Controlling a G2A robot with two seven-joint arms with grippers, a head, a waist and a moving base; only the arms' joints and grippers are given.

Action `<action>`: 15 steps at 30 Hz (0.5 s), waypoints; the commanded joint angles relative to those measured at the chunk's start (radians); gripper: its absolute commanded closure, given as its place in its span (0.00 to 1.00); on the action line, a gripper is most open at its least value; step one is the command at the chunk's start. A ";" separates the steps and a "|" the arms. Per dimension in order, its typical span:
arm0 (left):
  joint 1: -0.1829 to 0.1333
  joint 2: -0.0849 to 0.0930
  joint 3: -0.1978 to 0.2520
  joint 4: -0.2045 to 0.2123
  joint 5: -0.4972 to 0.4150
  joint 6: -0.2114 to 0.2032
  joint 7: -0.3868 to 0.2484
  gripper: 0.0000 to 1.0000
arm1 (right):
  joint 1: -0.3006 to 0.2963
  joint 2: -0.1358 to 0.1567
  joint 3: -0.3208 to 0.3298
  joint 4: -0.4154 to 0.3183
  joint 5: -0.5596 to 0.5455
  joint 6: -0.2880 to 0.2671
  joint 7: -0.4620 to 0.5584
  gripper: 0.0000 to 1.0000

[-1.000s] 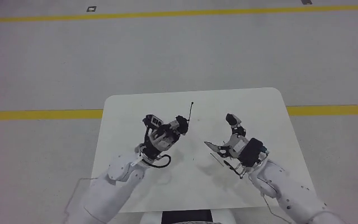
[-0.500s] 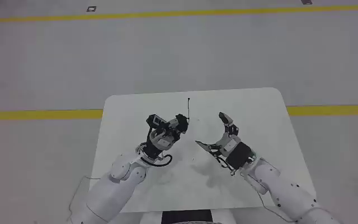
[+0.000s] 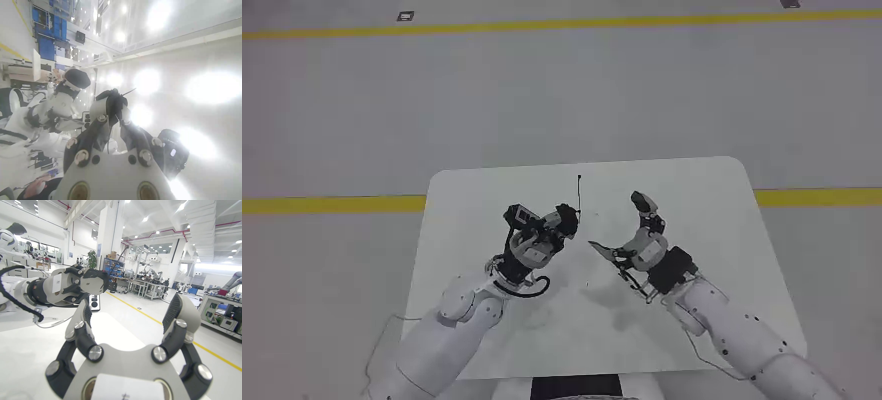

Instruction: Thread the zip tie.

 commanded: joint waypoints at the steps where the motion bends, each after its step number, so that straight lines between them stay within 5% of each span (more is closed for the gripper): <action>1: 0.000 0.000 0.000 0.000 0.000 0.000 0.000 1.00 | 0.019 -0.013 -0.018 0.024 0.000 -0.001 -0.016 0.00; 4: 0.000 0.000 0.000 0.000 0.000 0.000 0.000 1.00 | 0.040 -0.032 -0.041 0.054 0.004 -0.003 -0.044 0.07; 10: 0.000 0.000 0.000 0.000 0.000 0.000 0.000 1.00 | 0.063 -0.062 -0.069 0.090 -0.005 0.012 -0.074 0.51; 15: 0.000 0.000 0.000 0.000 0.000 0.000 0.000 1.00 | 0.072 -0.083 -0.082 0.109 -0.025 0.027 -0.069 0.54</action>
